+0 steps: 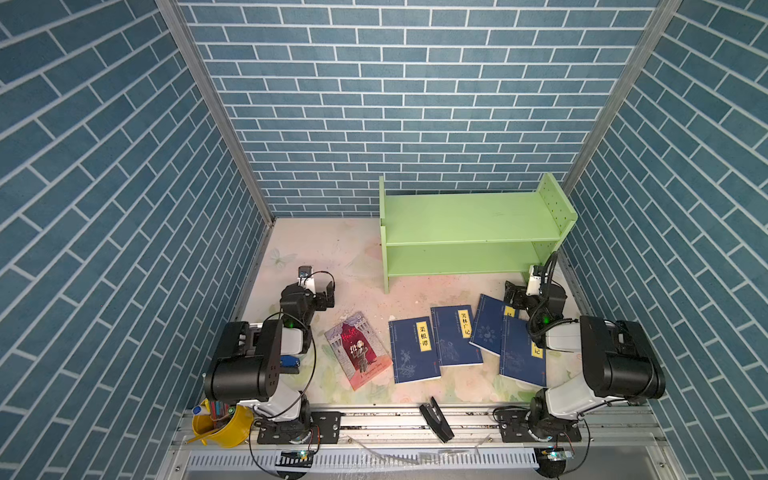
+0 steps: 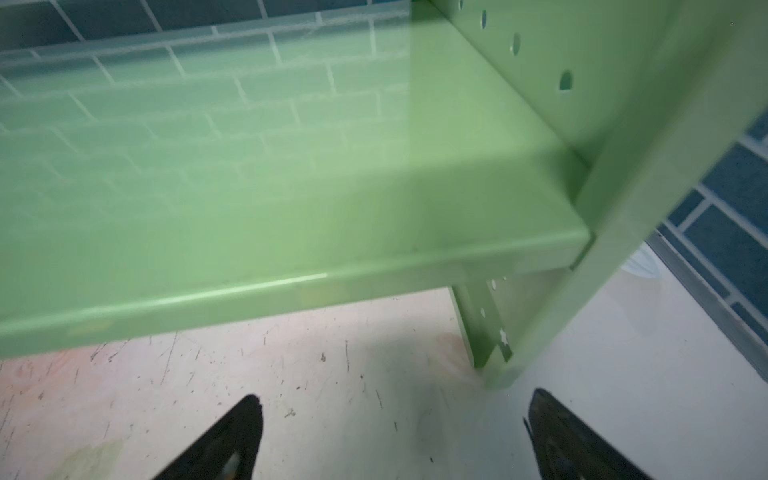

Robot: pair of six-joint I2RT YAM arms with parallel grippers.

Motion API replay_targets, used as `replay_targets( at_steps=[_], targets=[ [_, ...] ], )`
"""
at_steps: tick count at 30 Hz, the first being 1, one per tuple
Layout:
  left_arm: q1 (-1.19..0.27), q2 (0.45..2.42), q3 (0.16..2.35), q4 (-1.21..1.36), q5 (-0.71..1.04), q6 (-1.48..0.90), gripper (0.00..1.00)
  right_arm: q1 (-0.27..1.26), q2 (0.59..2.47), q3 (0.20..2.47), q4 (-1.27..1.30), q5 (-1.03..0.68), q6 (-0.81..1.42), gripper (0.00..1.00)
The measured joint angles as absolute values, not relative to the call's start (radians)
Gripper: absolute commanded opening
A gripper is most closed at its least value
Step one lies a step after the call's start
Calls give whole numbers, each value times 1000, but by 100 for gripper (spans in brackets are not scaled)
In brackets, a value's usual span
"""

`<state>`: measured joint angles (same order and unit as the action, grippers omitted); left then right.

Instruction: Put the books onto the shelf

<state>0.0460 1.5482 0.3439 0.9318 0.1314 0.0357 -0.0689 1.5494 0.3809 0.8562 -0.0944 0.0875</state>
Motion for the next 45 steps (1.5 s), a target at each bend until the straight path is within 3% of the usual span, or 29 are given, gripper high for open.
replay_targets(
  at_steps=[45],
  targets=[
    [35,1548,360,907,131,49,100,-69,1549,381,852,-94,88,99]
  ],
)
